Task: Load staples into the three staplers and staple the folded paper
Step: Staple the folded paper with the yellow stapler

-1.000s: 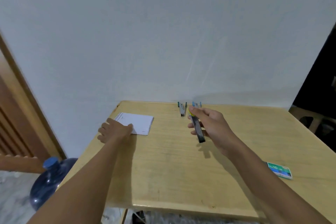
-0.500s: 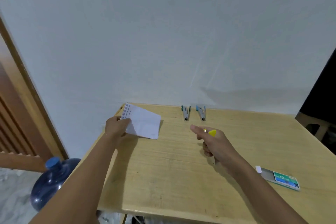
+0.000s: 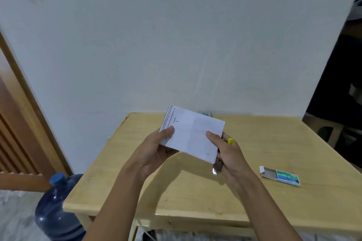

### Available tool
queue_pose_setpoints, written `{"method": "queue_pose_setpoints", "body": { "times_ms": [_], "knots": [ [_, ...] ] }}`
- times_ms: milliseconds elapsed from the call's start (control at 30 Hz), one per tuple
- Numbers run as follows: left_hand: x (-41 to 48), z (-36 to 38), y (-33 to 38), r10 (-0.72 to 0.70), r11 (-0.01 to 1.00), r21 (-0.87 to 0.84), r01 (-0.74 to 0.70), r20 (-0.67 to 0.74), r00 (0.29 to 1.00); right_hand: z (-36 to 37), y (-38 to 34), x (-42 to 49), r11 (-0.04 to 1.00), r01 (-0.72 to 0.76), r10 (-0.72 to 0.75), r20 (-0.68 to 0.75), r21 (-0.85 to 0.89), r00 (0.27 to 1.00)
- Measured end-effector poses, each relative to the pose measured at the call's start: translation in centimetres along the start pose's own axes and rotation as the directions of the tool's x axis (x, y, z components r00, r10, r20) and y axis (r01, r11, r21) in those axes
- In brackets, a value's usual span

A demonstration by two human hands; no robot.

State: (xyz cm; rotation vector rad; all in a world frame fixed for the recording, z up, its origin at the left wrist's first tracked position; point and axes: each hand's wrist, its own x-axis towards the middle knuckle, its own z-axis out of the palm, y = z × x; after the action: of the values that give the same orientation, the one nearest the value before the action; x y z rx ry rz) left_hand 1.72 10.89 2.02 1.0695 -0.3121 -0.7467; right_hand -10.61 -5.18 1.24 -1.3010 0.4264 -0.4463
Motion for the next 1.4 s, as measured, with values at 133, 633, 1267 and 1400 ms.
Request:
{"method": "queue_pose_setpoints", "body": {
  "times_ms": [133, 633, 1267, 1400],
  "knots": [
    [-0.8, 2.0, -0.7, -0.009, 0.997, -0.082, 0.013, 0.053, 0.999, -0.4, 0.2, -1.1, 0.967, -0.032, 0.035, -0.005, 0.253, 0.999],
    [-1.6, 3.6, 0.1, -0.004, 0.982, 0.191, -0.011, 0.078, 0.997, -3.8, -0.5, -2.9, 0.995, 0.079, -0.081, 0.033, 0.053, 0.996],
    [-2.9, 6.5, -2.4, 0.004, 0.890, 0.438, -0.126, 0.269, 0.963, -1.6, 0.6, -3.0, 0.986, 0.163, -0.162, -0.047, 0.033, 0.986],
    [-2.8, 5.4, -2.6, 0.031, 0.888, 0.437, -0.141, 0.249, 0.968, -2.4, 0.5, -2.7, 0.981, 0.187, -0.191, -0.090, -0.058, 0.977]
  ]
}}
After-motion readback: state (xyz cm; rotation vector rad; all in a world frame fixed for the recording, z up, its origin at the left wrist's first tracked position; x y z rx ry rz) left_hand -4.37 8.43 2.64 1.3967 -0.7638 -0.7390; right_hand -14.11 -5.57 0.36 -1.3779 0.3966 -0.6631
